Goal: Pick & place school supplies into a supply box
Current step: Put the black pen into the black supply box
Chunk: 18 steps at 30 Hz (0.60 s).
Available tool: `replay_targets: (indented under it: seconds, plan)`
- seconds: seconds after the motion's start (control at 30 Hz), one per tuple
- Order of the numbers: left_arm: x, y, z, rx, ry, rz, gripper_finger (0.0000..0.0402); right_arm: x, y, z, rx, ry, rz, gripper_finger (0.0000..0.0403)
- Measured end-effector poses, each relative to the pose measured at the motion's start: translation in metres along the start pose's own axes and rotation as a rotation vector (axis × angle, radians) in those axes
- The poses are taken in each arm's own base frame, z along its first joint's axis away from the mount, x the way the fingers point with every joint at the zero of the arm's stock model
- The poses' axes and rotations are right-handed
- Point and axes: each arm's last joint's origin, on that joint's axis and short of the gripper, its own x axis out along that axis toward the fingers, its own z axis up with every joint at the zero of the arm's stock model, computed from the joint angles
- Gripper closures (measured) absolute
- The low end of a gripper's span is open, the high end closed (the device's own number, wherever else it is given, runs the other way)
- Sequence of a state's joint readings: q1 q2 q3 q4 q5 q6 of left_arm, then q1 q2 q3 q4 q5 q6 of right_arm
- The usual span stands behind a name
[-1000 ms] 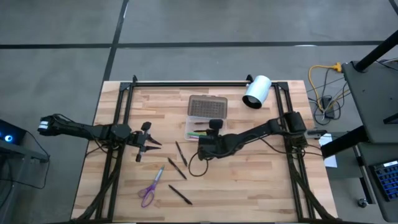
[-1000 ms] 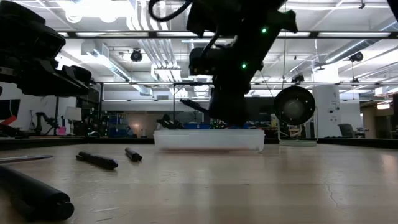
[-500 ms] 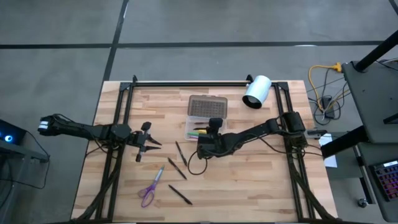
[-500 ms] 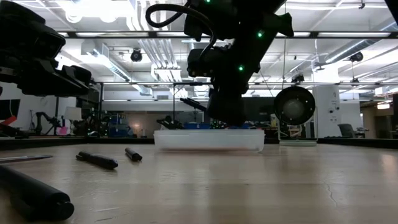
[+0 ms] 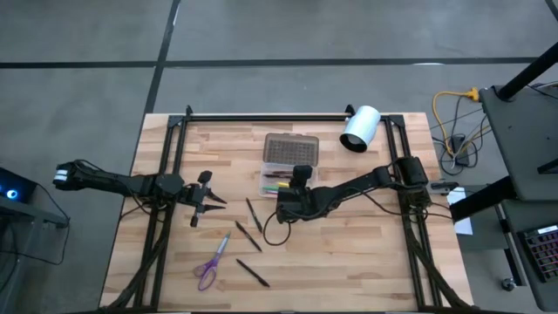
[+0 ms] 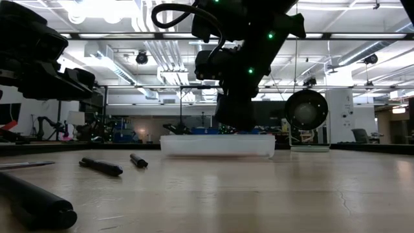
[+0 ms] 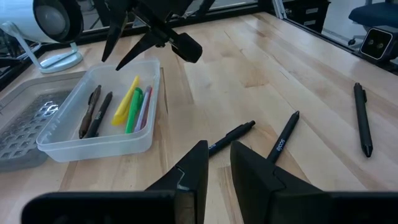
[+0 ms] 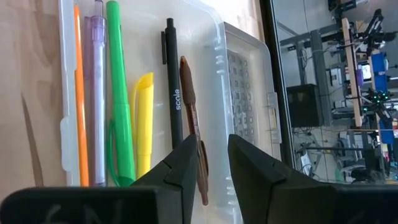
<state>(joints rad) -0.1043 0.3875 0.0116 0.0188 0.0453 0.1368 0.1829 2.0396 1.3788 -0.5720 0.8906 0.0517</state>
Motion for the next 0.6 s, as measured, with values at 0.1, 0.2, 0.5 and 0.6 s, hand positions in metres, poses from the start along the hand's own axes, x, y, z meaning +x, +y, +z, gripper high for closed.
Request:
replay_targets:
  seconds: [0.1, 0.2, 0.5, 0.6]
  plan:
    - [0.0, 0.0, -0.0001, 0.0, 0.0, 0.0, 0.0348, -0.0001, -0.0001, 0.0003, 0.001, -0.003, 0.0, 0.0323]
    - [0.0, 0.0, -0.0001, 0.0, 0.001, 0.0, 0.0348, -0.0001, -0.0001, 0.0005, 0.001, -0.003, 0.0, 0.0329]
    - [0.0, 0.0, -0.0001, 0.0, 0.0, 0.0, 0.0348, -0.0001, -0.0001, 0.0009, 0.009, -0.006, 0.0, 0.0332]
    - [0.0, 0.0, 0.0, 0.0, 0.001, 0.0, 0.0348, -0.0002, -0.0002, 0.001, 0.041, -0.007, 0.0, 0.0328]
